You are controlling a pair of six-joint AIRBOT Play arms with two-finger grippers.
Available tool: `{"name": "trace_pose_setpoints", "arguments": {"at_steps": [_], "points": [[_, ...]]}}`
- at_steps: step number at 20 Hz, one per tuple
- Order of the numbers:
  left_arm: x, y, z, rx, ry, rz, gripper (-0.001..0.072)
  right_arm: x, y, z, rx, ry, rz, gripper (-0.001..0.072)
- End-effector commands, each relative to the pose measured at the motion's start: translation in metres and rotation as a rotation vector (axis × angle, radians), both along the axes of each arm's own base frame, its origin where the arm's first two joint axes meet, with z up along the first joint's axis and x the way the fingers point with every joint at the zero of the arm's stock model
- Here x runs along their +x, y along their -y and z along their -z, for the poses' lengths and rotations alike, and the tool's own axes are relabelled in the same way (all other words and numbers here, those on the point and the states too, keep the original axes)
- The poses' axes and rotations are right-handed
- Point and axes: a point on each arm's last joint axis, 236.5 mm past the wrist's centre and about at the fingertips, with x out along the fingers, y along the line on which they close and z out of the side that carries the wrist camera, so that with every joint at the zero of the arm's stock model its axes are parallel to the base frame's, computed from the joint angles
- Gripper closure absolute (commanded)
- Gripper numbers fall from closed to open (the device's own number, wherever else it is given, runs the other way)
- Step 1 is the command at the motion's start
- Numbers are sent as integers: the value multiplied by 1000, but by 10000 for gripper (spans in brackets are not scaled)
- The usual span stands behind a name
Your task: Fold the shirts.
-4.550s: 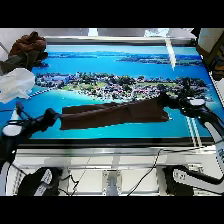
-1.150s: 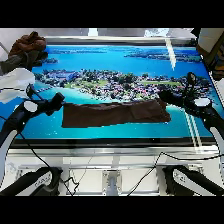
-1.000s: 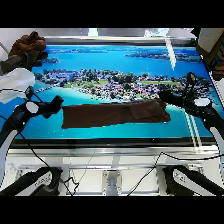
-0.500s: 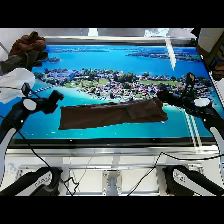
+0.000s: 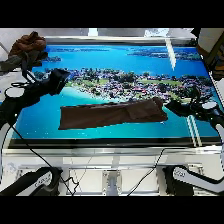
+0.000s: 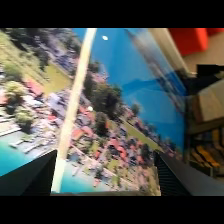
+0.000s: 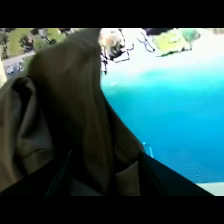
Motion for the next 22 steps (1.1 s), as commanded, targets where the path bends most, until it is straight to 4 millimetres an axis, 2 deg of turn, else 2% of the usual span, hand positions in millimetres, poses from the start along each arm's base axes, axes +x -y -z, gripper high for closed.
{"name": "trace_pose_setpoints", "arguments": {"at_steps": [1,2,4,6,10,11,17,19,22], "points": [[-6,22,-21,-54,56,84,10,-10,-8,25,150,-58,-21,230],[-7,26,-22,-62,56,93,10,-11,-12,32,194,-69,-25,201],[-8,32,-27,-94,57,101,11,-11,-14,46,244,-84,-16,195],[-10,37,-30,-115,57,117,12,-3,-14,50,268,-87,-15,194],[-14,49,-30,-116,57,140,18,39,-17,17,396,30,32,193],[-15,53,-30,-116,57,149,19,45,-20,10,419,44,23,194],[-16,68,-29,-100,65,157,20,41,-46,-4,515,10,-63,195],[-16,68,-29,-100,64,159,20,43,-44,-3,503,14,-55,195],[-16,68,-29,-99,64,160,20,47,-25,-1,431,14,-51,197]]}}
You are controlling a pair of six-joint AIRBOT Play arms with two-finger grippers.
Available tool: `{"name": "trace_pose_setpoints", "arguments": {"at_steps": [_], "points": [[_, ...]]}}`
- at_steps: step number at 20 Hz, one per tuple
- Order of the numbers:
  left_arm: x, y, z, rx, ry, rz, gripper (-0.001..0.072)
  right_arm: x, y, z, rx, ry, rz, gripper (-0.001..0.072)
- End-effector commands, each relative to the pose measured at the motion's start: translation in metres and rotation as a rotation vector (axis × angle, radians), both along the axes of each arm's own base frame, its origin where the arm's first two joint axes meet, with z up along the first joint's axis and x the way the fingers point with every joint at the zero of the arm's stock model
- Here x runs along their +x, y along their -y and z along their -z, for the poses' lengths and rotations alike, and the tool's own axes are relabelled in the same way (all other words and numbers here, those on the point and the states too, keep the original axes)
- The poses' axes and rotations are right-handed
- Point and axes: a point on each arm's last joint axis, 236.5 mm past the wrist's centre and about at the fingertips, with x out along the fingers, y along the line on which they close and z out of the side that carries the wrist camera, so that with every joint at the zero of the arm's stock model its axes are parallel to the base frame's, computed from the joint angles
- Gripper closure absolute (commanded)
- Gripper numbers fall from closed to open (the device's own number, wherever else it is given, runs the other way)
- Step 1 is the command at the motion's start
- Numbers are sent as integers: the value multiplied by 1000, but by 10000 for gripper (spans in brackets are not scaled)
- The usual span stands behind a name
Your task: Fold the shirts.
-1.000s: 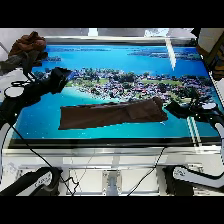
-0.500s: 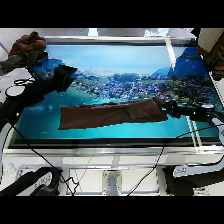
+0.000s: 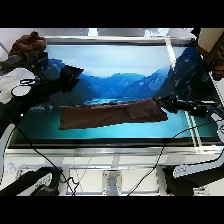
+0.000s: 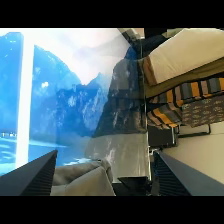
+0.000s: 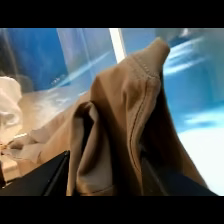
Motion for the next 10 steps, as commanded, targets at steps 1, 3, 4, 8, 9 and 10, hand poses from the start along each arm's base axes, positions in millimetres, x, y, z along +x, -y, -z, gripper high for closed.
{"name": "trace_pose_setpoints", "arguments": {"at_steps": [1,3,4,8,9,10], "points": [[0,1,0,6,3,1,20,1,12,-2,-41,-24,-8,197],[1,0,1,11,4,-4,20,-5,23,6,-109,-80,-29,197],[1,0,1,10,4,-4,21,-9,28,10,-142,-105,-40,197],[0,0,1,9,3,-1,21,-17,32,16,-176,-134,-63,198],[0,0,1,9,3,0,20,-19,34,19,-191,-141,-71,198],[0,1,1,9,2,2,20,-22,36,22,-206,-148,-81,199]]}}
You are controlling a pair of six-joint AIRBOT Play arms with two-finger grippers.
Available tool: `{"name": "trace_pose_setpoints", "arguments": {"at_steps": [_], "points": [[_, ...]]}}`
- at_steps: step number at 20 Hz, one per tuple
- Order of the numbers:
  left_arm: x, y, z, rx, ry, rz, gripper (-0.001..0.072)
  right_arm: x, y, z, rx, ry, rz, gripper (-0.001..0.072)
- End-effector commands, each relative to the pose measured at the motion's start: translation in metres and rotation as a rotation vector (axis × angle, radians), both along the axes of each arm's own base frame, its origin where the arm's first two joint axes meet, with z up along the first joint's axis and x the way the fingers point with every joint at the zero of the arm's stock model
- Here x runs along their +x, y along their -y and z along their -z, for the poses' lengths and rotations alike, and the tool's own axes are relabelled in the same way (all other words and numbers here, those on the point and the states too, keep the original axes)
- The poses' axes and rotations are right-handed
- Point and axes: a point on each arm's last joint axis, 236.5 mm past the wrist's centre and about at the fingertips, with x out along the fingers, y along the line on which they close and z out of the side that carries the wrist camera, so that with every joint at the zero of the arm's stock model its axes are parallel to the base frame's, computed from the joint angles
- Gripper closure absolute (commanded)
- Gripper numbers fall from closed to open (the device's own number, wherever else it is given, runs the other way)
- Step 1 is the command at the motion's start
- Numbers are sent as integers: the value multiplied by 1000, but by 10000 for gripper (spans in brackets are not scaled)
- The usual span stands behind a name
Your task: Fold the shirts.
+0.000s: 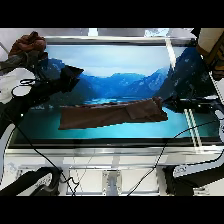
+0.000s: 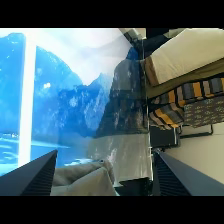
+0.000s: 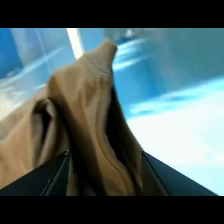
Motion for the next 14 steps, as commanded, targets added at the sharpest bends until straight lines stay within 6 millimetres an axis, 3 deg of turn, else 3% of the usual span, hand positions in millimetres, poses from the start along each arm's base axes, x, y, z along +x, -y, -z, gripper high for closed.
{"name": "trace_pose_setpoints", "arguments": {"at_steps": [1,6,10,14], "points": [[-1,1,0,0,0,4,20,-9,7,10,-46,-39,-24,199],[-4,5,-1,-10,-4,22,20,-2,-15,19,122,-66,11,200],[-6,6,-1,-13,-7,33,20,10,-28,15,238,-28,36,199],[-6,6,-1,-13,-7,33,21,9,-35,7,281,-15,19,199]]}}
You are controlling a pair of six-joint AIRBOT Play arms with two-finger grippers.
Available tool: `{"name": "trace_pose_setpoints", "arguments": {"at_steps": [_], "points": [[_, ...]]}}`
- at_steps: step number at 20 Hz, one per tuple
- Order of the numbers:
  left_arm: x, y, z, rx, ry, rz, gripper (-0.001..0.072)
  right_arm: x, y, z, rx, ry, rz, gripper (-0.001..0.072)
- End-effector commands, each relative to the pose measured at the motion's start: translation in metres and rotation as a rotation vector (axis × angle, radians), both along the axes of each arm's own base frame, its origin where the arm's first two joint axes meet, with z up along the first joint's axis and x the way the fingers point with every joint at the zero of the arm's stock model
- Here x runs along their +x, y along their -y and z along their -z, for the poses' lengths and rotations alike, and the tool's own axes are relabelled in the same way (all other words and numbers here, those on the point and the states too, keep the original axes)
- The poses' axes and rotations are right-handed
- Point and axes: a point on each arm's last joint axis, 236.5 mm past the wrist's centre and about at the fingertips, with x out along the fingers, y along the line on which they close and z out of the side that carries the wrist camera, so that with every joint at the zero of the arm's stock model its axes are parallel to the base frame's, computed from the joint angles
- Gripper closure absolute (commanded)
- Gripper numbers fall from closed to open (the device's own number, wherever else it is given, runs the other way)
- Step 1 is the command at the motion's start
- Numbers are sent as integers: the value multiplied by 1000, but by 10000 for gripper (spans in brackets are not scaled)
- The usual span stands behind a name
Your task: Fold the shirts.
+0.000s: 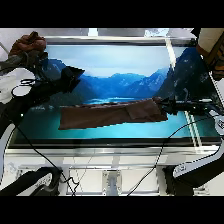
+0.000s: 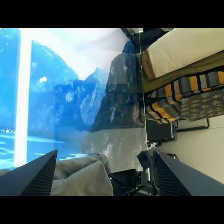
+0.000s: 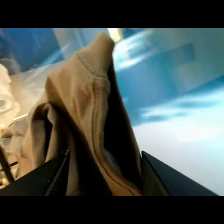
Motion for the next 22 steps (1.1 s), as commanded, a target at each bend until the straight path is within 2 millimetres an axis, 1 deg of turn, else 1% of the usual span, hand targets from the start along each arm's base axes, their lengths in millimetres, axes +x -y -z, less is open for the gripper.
{"name": "trace_pose_setpoints", "arguments": {"at_steps": [1,3,5,6,7,9,12,14,16,17,19,21,22], "points": [[-1,1,0,-2,-1,3,20,4,-9,-11,69,27,-2,199],[-1,1,0,-4,-3,6,21,2,-10,-13,77,27,-9,200],[-2,2,0,-5,-4,10,21,0,-15,-18,104,31,-26,202],[-2,2,0,-5,-4,10,21,-1,-17,-21,118,33,-28,217],[-2,2,0,-5,-4,12,21,-1,-18,-22,123,33,-32,217],[-3,3,0,-6,-5,16,21,-5,-22,-19,110,23,-58,217],[-4,4,0,-6,-6,20,21,-11,-44,-13,88,6,-131,217],[-4,4,0,-6,-6,21,21,-18,-59,-5,48,-10,-199,218],[-5,5,0,-7,-7,26,21,-22,-69,-1,26,-16,-238,218],[-5,5,0,-7,-8,29,21,-22,-71,0,23,-20,-238,242],[-6,6,0,-8,-9,34,21,-21,-68,2,17,-25,-231,445],[-8,7,1,-6,-11,42,27,-21,-67,1,20,-24,-226,555],[-8,7,2,3,-12,46,104,-21,-67,1,21,-23,-224,653]]}}
